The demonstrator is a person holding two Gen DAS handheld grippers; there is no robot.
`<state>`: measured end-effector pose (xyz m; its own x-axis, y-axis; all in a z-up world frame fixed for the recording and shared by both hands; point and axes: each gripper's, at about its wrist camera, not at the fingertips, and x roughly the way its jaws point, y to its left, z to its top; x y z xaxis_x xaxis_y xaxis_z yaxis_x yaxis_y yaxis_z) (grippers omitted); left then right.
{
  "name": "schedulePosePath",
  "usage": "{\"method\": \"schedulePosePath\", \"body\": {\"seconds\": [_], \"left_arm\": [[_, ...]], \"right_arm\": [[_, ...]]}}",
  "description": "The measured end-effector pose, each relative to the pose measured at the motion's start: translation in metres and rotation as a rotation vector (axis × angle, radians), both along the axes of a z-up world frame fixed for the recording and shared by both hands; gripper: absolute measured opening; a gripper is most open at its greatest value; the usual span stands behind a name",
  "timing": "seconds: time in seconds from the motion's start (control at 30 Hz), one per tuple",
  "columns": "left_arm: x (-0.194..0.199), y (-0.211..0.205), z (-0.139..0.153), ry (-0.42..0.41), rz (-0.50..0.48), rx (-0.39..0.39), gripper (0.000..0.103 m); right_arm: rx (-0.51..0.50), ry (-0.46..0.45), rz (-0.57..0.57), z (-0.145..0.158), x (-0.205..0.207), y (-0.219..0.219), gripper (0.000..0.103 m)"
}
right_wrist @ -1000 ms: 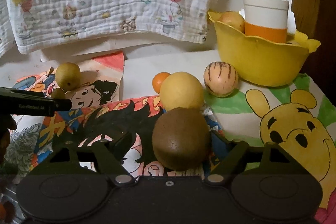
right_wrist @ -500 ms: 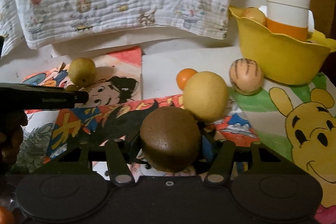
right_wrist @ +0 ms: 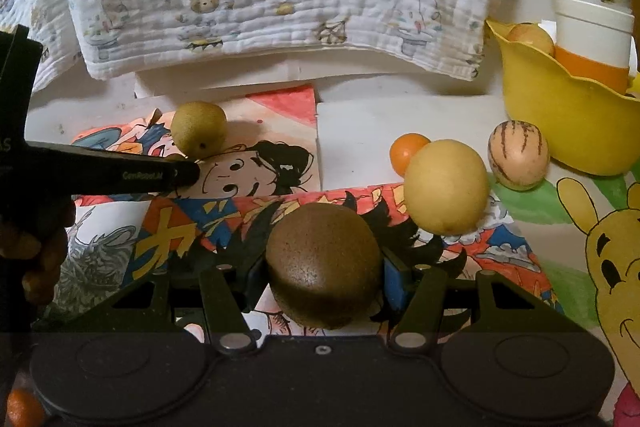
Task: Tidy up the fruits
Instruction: 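Grasp the small brown kiwi with the left tool while the right tool grasps the large kiwi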
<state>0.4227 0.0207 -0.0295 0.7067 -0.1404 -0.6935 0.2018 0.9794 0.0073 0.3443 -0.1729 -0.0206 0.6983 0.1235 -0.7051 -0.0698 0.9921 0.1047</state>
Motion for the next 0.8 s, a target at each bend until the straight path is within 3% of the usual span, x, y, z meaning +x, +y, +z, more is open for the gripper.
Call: {"method": "schedulePosePath", "body": {"seconds": [0.3, 0.8], "left_arm": [[-0.017, -0.008, 0.007, 0.011, -0.031, 0.020, 0.029], [-0.057, -0.017, 0.038, 0.017, -0.087, -0.046, 0.029]], "right_arm": [[0.035, -0.027, 0.019, -0.002, -0.006, -0.006, 0.059], [0.087, -0.067, 0.066, 0.022, -0.039, -0.014, 0.059]]}}
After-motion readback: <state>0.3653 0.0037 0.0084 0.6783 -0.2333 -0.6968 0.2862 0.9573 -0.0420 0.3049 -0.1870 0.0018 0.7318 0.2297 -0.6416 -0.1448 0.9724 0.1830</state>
